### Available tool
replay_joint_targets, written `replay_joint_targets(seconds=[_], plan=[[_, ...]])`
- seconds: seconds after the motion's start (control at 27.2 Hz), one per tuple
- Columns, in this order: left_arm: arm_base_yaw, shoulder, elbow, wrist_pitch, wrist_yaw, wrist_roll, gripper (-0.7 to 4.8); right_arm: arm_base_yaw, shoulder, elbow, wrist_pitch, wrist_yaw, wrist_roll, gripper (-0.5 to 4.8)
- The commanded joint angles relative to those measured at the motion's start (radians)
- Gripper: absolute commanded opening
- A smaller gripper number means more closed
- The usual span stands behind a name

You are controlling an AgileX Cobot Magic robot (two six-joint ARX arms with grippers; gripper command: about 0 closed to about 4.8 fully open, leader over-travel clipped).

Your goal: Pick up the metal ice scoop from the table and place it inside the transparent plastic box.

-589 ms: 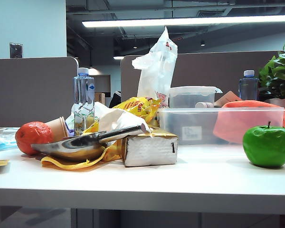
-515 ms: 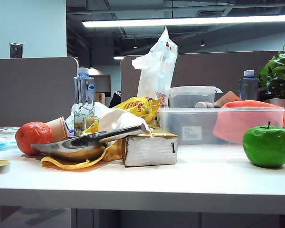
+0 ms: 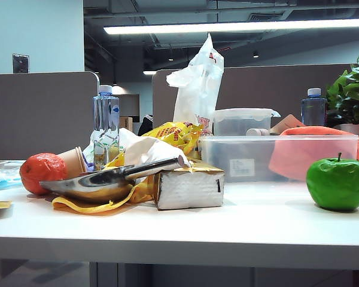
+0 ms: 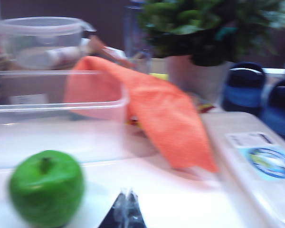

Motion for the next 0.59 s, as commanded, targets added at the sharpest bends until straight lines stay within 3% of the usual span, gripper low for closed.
replay_joint_targets(seconds=[0.04, 0.22, 0.4, 0.52, 0.59], plan=[[0.001, 0.001, 0.003, 0.018, 0.0, 0.007, -0.05, 0.1, 0.007, 0.002, 0.019, 0.002, 0.001, -0.01], [0.001, 0.001, 0.003, 0.047, 0.001, 0.003, -0.05, 0.312, 0.076, 0.002, 0.021, 0.002, 0.001, -0.01], [0.0, 0.001, 0.004, 0.051, 0.016, -0.092, -0.05, 0.541, 0.15, 0.002, 0.019, -0.002, 0.001, -0.01], [0.0, 0.001, 0.003, 0.05, 0.085, -0.14, -0.05, 0.622, 0.162, 0.002, 0.019, -0.002, 0.001, -0.01], [0.0, 0.001, 0.003, 0.051, 0.168, -0.226, -0.05, 0.659, 0.162, 0.002, 0.02, -0.002, 0.001, -0.01]])
